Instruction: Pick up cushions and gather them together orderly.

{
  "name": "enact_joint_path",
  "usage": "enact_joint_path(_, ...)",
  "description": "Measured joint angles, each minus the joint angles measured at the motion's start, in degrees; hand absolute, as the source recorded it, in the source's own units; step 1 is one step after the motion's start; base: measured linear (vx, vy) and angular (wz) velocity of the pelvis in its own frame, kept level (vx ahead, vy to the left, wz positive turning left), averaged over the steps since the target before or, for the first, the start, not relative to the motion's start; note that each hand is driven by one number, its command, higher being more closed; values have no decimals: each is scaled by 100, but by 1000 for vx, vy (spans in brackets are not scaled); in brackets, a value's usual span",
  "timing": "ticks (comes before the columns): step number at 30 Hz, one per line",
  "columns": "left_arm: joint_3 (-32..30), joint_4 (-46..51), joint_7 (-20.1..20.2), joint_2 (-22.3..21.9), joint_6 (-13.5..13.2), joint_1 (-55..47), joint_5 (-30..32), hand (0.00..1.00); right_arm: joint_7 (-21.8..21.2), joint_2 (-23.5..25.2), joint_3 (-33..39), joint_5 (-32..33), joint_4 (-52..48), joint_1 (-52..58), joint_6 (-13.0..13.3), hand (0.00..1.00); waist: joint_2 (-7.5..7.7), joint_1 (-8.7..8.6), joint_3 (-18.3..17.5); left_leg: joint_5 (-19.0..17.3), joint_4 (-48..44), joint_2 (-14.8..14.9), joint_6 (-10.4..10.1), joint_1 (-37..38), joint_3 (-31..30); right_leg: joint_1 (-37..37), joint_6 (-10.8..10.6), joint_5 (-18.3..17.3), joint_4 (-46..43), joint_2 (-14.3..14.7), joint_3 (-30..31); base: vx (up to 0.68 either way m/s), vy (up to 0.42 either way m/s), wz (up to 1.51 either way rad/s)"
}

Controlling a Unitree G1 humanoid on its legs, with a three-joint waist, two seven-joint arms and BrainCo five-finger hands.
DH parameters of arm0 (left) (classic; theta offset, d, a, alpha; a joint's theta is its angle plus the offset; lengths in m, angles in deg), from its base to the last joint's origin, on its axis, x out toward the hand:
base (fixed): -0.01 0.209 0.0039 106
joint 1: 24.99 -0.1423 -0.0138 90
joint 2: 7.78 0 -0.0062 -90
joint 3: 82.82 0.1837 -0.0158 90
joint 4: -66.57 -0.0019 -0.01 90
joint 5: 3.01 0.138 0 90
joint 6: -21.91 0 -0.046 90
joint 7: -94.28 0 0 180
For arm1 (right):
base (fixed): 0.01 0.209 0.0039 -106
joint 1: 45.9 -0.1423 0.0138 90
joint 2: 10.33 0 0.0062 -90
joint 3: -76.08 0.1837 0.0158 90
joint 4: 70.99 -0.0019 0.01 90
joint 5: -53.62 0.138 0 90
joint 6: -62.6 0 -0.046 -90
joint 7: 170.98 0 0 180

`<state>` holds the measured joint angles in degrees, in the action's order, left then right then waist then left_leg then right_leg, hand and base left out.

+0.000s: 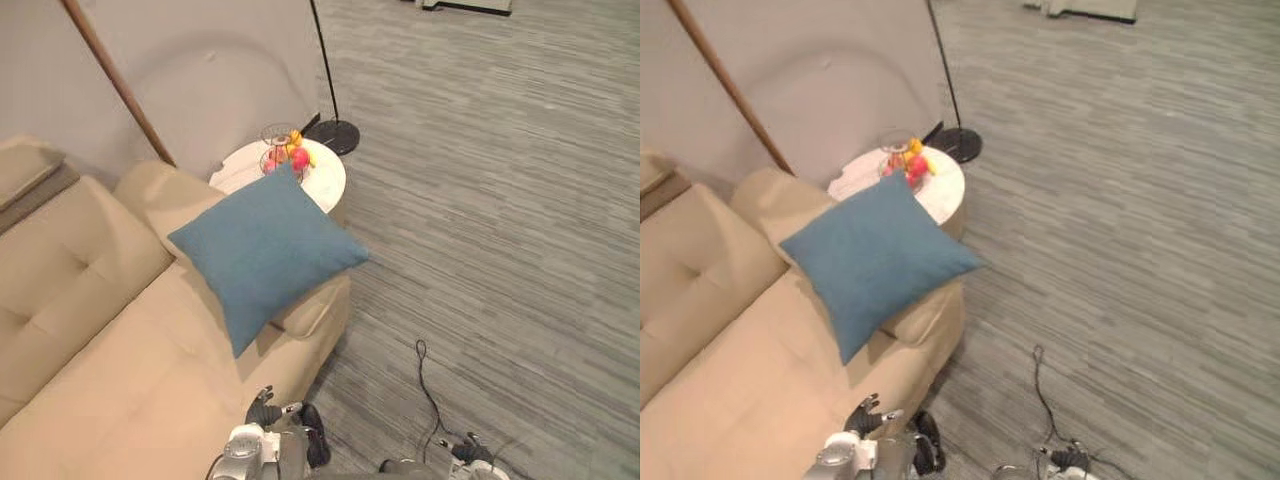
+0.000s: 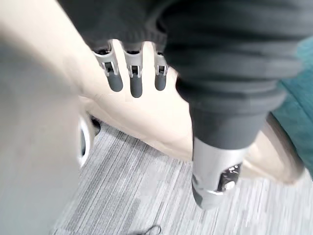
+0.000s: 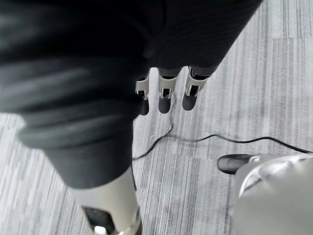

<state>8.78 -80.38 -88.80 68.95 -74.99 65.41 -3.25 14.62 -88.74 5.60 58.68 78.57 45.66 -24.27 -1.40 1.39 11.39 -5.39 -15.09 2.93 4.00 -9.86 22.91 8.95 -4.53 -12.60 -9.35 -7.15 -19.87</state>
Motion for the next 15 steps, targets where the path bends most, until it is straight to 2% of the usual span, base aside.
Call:
enact_joint_path(1, 6, -10, -1, -7, 1, -12, 1, 0, 1, -18, 0, -6, 3, 6, 10, 0, -13, 8, -14, -209, -106, -49, -19, 118, -43, -109, -123, -81, -620, -144, 71, 359, 148, 32)
enact_joint_path(3, 34, -73, 0, 30, 11, -27, 0, 0, -4, 0, 0, -8, -2, 41, 15, 0, -13, 5, -56, -359, -87, -185, -14, 360, -272, -500, -313, -61, -2011, -393, 278, 364, 132, 60)
enact_joint_path(4, 148, -99, 2, 93, 20, -25, -1, 0, -11, 19, 3, -8, 0, 78, 17, 0, 14, -10, -71, -411, -25, -296, 6, 507, -505, -729, -549, -85, -2765, -464, 471, 287, 45, 89)
enact_joint_path(5, 217, -101, 3, 119, 27, -33, 1, 0, -18, 26, 5, -8, 0, 82, 17, 0, 45, -15, -90, -414, 53, -378, 6, 618, -673, -850, -576, -175, -3115, -487, 522, 353, 10, 116)
enact_joint_path(6, 234, -96, 0, 152, 34, -67, 1, 0, -32, 13, 5, -8, 2, 103, 17, 0, 57, -28, -102, -413, 211, -458, 3, 827, -900, -1017, -481, -356, -3428, -504, 526, 335, -22, 100)
enact_joint_path(8, 232, -94, -9, 199, 59, -130, 0, 0, -54, -15, 4, -8, -2, 82, 29, 0, 29, -36, -130, -421, 320, -470, -20, 1022, -1167, -1274, -377, -540, -3312, -489, 476, 328, -52, 93)
enact_joint_path(10, 231, -89, -21, 226, 102, -135, -2, 0, -56, -32, 4, -6, -9, 24, 48, 0, -17, -56, -138, -444, 318, -452, -68, 1071, -1632, -1640, -287, -613, -2751, -335, 861, 271, -129, 109)
enact_joint_path(11, 231, -80, -27, 208, 102, -128, -2, 0, -57, -31, 4, -6, 1, 35, 45, 0, -25, -76, -135, -447, 316, -440, -103, 1090, -1867, -1769, -266, -600, -2495, -181, 1320, 203, -221, 131)
enact_joint_path(13, 216, -75, -37, 107, 96, -111, 0, 0, -53, -20, 14, 12, -9, 171, 42, 0, -39, -153, -152, -516, 239, -413, -283, 1091, -2606, -1945, -240, -497, -2001, 323, 2910, 201, -321, 168)
enact_joint_path(14, 209, -73, -46, 73, 92, -102, 1, 0, -54, -11, 14, 39, -14, 237, 42, 0, -8, -153, -165, -568, 135, -437, -368, 1057, -2835, -1902, -268, -378, -1829, 424, 3339, 154, -386, 175)
enact_joint_path(15, 155, -15, -45, 70, 89, -133, 3, 0, -54, 74, 13, 168, -21, 375, 42, 0, 187, -138, -225, -722, -138, -538, -565, 897, -3062, -1828, -260, 48, -1477, 384, 3830, 116, -456, 151)
